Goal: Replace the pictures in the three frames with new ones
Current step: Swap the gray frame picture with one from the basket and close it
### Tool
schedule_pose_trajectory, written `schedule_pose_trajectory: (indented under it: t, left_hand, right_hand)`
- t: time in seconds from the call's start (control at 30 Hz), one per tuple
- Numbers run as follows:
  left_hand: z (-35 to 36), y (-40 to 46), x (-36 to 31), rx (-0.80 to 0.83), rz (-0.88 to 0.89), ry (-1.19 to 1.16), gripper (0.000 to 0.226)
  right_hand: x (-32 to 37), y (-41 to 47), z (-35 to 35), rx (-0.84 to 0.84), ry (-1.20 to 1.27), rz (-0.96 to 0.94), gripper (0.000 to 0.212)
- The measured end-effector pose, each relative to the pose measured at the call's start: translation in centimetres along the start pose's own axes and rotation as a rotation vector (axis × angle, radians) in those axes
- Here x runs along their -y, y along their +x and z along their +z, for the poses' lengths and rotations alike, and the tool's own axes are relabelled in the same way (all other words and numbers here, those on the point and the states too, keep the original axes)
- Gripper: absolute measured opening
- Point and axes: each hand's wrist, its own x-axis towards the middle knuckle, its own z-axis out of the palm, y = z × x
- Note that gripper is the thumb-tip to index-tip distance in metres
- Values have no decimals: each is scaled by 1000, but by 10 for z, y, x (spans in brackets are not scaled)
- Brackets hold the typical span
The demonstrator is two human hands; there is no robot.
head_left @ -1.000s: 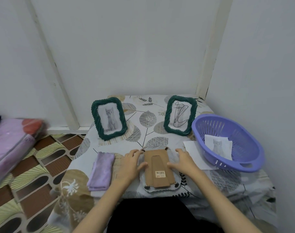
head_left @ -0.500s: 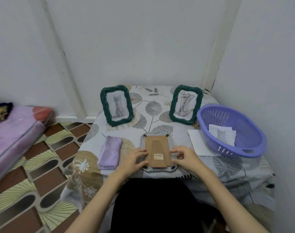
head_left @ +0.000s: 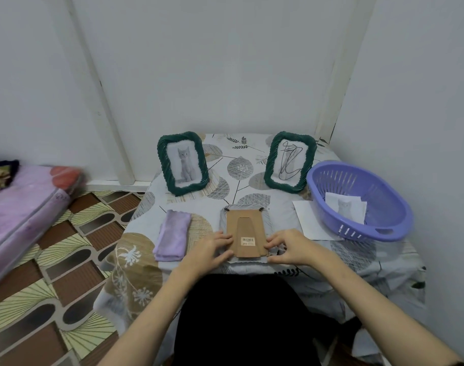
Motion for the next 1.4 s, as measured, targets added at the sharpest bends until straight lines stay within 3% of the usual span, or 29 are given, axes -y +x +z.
schedule_pose_trajectory:
  t: [0.13,0.27,0.5,0.67,0.87,1.0,1.07,1.17,1.27,1.4]
  left_hand:
    - [2,0,0,-21,-11,-49,49]
    - [3,1,2,-57,-51,-135,30]
    - [6,3,6,-70,-24,-137,33]
    - [7,1,6,-84,-15,-132,36]
    - [8,-1,3,-64,-32,-113,51]
    - [7,-2,1,-49,-40,-117,42]
    - [6,-3,1,-40,-48,-128,45]
    - [5,-2,0,-31,-47,-140,41]
    - [4,-1,0,-43,-32,-129,37]
    - [3,-4,0,-92,-53,-176,66]
  right_hand:
    - [-4,0,2,-23,-13,-9,42]
    - [-4,4,2,-18,-61,-23,43]
    - [-7,5,12,-96,-192,-163,25]
    - [-15,6,31,-260,-64,-177,19]
    - [-11,2,44,-379,66,-57,23]
    - [-6,5,48,-417,118,-1,24]
    - [-8,3,42,-445,243,53,15]
    - [-14,0,32,-467,447,112,19]
    - [-13,-2,35,-455,425,113,22]
    - [-12,-1,44,-455,337,92,19]
